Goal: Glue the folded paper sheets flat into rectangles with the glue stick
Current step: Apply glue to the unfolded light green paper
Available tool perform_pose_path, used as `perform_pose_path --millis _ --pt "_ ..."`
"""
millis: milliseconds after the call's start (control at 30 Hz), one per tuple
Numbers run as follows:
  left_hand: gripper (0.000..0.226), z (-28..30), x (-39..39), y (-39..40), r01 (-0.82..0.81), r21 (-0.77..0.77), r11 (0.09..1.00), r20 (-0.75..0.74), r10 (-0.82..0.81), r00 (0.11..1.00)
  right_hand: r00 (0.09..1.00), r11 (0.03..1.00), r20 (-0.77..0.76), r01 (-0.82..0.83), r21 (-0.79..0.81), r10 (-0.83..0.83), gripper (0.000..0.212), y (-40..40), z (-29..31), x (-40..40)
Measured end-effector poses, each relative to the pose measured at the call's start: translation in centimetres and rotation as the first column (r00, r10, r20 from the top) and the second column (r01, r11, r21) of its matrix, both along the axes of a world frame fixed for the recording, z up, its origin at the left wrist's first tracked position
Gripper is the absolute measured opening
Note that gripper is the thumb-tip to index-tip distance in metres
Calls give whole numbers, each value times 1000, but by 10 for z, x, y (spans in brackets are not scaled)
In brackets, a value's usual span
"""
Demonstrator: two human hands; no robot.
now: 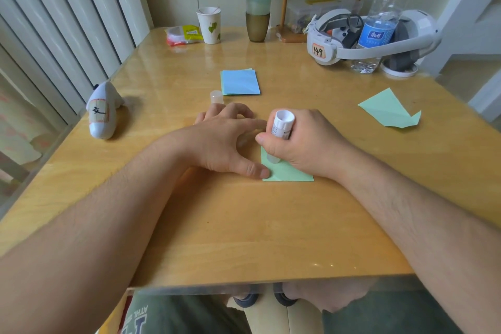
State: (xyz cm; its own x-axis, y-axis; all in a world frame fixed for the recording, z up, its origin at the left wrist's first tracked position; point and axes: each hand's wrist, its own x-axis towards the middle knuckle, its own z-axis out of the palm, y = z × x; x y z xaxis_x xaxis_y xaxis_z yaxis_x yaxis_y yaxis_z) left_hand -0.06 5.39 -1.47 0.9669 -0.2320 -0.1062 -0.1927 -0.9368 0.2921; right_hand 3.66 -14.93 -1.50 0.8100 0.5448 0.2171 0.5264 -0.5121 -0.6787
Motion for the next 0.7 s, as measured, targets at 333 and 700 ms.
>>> perform_pose_path --millis 333,700 --pt "114 2 -4 0 -44 -6 999 -7 44 999 996 997 -36 79 -11 -79 27 -23 3 0" --pt "111 3 -5 0 -41 -17 999 -18 41 999 993 991 -8 121 -51 -122 30 -33 2 4"
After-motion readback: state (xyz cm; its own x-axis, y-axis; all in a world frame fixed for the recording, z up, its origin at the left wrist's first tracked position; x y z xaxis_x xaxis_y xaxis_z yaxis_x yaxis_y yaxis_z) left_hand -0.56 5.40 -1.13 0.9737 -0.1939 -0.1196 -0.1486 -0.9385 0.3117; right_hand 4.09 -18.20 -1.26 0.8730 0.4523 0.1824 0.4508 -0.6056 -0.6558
